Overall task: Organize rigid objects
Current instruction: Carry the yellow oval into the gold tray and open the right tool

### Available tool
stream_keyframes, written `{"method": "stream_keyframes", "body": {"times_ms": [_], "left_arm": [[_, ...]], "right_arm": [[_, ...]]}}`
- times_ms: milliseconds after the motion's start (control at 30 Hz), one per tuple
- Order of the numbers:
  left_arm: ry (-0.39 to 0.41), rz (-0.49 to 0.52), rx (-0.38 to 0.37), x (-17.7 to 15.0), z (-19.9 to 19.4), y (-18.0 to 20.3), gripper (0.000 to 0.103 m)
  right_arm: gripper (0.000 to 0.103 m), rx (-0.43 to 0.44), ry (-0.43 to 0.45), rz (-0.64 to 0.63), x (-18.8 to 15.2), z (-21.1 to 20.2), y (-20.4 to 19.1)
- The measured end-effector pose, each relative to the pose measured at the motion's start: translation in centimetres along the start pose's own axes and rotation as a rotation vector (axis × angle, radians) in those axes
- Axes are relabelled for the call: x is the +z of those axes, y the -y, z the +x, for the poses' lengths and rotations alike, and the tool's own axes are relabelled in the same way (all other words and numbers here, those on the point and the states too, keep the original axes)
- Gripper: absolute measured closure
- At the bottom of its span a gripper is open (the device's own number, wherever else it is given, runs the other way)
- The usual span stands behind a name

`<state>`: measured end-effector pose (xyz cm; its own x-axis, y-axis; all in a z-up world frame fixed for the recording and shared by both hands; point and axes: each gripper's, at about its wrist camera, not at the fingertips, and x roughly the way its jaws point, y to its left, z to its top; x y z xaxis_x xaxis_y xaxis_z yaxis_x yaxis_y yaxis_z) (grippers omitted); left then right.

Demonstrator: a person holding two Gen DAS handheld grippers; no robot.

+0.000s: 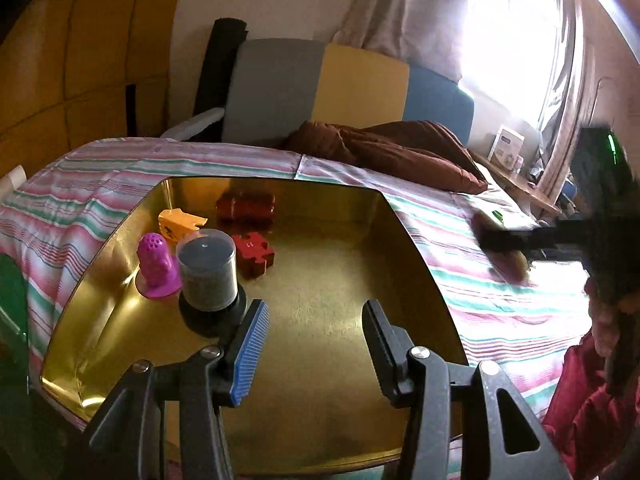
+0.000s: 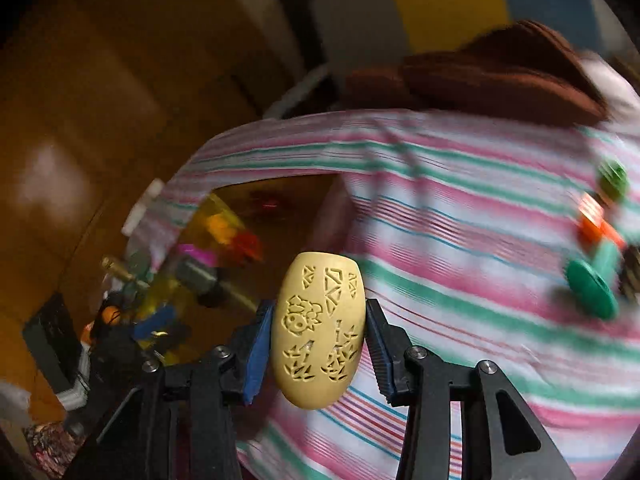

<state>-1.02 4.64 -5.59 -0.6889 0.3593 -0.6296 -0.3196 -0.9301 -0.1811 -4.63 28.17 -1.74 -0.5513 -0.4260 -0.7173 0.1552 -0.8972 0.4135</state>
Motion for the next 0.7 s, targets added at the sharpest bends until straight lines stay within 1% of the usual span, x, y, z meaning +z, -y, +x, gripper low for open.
{"method": "stream_keyframes", "body": {"times_ms": [67,167,233,300,433,600,700], "left_arm": [[-0.003,-0.005,-0.004,0.0,-0.1,-0.1,0.054],[-0.004,-0.008,-0.008,0.0,-0.4,-0.3,0.054],[-0.008,-0.004,-0.006,0.1,-0.4,-0.5,0.054],[-0.01,-0.003,-0.003,0.1,-0.5,-0.7,0.054],[-0.011,-0.021,-0.004,0.1,-0.7,-1.5,0.054],[-0.01,-0.071,-0.018,0.2,-0.8,-2.7,0.054],[-0.011,-0.075,-0.019,0.3,-0.8,-2.8,0.054]], "right_arm": [[0.058,-0.001,-0.037,-0.054,1.4,2.1,-2.8],[0.058,-0.036,-0.079,-0.116,2.6,5.1,-5.4],[0.058,-0.047,-0.113,-0.134,3.5,7.5,-6.5],[0.058,-0.077,-0.152,-0.153,4.1,9.8,-7.2],[0.058,-0.194,-0.224,-0.214,5.3,13.8,-8.1],[0.058,-0.253,-0.275,-0.228,6.3,17.1,-8.0],[0.058,-0.297,-0.284,-0.243,6.7,18.4,-8.2]]}}
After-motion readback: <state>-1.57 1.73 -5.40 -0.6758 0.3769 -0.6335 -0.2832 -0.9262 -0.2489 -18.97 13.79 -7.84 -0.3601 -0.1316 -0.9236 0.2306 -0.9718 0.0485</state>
